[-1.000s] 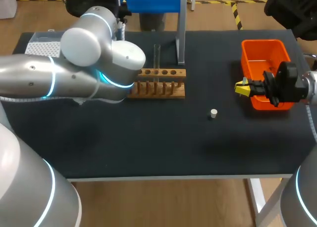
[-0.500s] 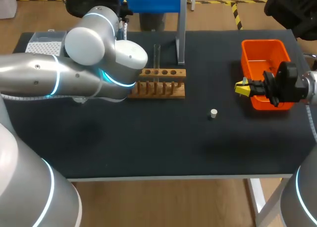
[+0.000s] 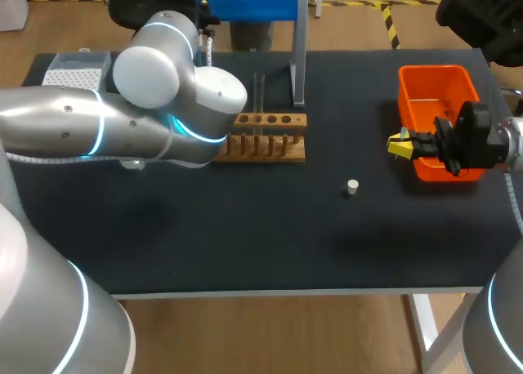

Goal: Invert the test tube, pick up the pipette, mount the tip to pipette, aspirate from beaker and dispense into the tube, eject the tip, return the pipette, and cap with the stopper.

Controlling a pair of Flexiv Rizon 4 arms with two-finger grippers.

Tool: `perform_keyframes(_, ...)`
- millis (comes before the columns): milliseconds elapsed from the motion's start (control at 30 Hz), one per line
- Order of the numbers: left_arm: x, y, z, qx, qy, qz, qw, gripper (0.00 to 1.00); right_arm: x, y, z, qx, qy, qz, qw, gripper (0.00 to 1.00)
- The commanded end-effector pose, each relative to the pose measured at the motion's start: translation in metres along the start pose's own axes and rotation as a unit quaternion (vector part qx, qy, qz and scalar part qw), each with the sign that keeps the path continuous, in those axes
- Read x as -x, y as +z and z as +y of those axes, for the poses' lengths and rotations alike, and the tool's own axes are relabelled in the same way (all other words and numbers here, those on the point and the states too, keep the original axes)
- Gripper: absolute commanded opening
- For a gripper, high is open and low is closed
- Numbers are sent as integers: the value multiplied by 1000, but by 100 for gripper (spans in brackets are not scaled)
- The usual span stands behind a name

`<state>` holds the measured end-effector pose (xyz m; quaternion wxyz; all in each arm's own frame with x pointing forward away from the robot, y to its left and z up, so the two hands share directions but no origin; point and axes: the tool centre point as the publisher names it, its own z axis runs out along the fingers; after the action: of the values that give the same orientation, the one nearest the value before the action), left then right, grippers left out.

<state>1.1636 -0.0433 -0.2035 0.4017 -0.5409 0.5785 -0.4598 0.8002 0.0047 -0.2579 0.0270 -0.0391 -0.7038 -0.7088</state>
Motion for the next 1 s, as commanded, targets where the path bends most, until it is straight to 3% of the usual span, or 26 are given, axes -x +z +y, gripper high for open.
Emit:
perform_keyframes(33, -3, 2, 2, -1, -1, -6, 1000, 39, -1, -1, 0, 0, -1, 0, 1000, 0)
perform_keyframes(1000, -2, 5, 8, 4, -2, -10, 1000, 38, -1, -1, 0, 0, -1, 0, 1000, 0)
